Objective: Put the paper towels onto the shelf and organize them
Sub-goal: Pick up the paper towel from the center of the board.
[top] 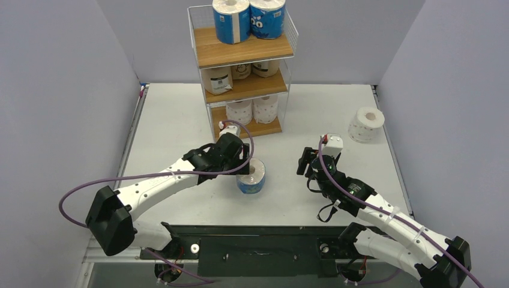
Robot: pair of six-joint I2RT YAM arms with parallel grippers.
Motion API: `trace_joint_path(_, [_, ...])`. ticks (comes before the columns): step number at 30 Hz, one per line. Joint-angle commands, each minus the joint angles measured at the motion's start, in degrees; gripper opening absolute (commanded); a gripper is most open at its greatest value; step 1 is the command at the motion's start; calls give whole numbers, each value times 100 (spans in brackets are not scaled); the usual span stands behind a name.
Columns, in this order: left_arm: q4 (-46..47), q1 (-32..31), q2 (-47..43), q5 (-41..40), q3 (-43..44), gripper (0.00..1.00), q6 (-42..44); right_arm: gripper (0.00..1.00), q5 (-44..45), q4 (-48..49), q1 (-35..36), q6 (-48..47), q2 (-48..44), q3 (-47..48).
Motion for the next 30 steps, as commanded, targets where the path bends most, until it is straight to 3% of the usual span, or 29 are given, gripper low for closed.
trace_joint_path(1, [481,-2,145,102,-18,76,-324,62,-7,214,-31,15,-1,-28])
trace_joint_path(22, [885,161,652,255,-286,59,-525,61,-8,240,-35,19,-4,-117])
trace_joint_path(30, [856,119,545,348,-316,65,-499,62,-2,233,-36,20,-32,-129])
